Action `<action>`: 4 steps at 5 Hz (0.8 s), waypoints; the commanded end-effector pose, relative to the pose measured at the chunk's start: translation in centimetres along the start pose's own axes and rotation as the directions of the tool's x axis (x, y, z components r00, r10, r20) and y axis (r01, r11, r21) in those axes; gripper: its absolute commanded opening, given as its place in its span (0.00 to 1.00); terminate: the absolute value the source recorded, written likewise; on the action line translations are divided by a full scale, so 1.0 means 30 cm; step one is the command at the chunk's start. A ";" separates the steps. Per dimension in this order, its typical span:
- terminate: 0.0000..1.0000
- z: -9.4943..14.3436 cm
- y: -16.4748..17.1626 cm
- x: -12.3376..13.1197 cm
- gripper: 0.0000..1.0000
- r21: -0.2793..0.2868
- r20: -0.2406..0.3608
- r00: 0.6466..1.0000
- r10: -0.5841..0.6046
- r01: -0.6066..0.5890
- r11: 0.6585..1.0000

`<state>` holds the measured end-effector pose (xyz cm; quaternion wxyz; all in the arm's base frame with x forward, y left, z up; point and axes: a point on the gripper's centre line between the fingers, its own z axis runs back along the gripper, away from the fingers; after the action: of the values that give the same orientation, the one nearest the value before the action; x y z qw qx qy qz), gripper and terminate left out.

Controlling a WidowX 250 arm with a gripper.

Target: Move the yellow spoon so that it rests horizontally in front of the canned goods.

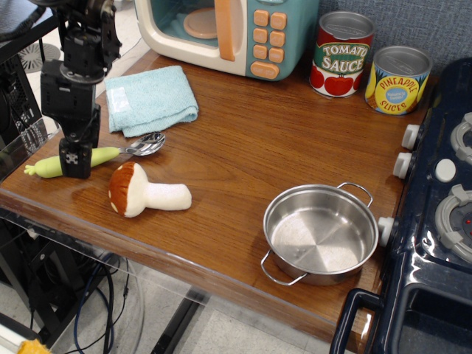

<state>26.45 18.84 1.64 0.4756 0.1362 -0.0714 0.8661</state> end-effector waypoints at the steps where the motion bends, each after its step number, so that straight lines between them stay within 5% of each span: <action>1: 0.00 0.013 -0.019 -0.007 0.00 -0.028 0.005 1.000 0.004 -0.003 1.000; 4: 0.00 0.047 -0.028 0.005 0.00 -0.058 -0.029 0.999 0.029 -0.030 0.998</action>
<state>27.03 18.57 1.17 0.4714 0.1229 -0.0707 0.8704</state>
